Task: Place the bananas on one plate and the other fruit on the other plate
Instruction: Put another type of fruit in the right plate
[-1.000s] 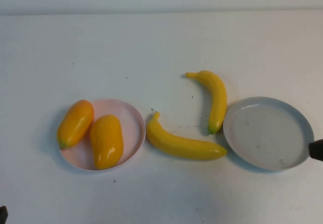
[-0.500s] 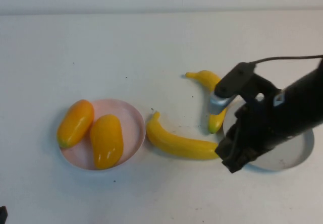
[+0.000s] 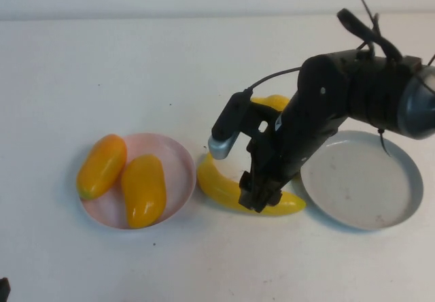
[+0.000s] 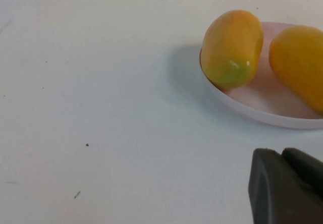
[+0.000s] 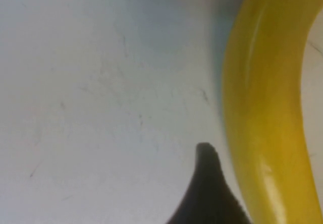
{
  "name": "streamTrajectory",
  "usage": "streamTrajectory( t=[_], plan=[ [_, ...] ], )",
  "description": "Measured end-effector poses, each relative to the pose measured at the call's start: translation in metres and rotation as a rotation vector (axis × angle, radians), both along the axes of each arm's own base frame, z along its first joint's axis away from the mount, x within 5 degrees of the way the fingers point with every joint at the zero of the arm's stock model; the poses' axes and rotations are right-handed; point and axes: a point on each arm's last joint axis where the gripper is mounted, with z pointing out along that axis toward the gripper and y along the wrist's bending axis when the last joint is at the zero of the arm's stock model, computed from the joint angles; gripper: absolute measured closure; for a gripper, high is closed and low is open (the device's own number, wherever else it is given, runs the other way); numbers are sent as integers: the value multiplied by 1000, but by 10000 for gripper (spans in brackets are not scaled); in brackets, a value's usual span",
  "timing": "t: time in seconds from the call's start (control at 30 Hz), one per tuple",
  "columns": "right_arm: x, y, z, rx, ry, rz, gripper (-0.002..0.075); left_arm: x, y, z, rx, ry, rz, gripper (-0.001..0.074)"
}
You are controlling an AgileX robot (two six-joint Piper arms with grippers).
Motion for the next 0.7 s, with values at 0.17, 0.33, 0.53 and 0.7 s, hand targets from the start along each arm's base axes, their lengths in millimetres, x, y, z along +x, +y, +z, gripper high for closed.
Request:
streamTrajectory(
  t=[0.17, 0.33, 0.53, 0.7],
  plan=[
    [12, 9, -18, -25, 16, 7, 293, 0, 0, 0, 0, 0, 0, 735],
    [16, 11, -31, -52, 29, 25, 293, 0, 0, 0, 0, 0, 0, 735],
    [20, 11, -42, -87, 26, 44, 296, 0, 0, 0, 0, 0, 0, 735],
    [22, 12, -47, -86, 18, 42, 323, 0, 0, 0, 0, 0, 0, 735]
  ],
)
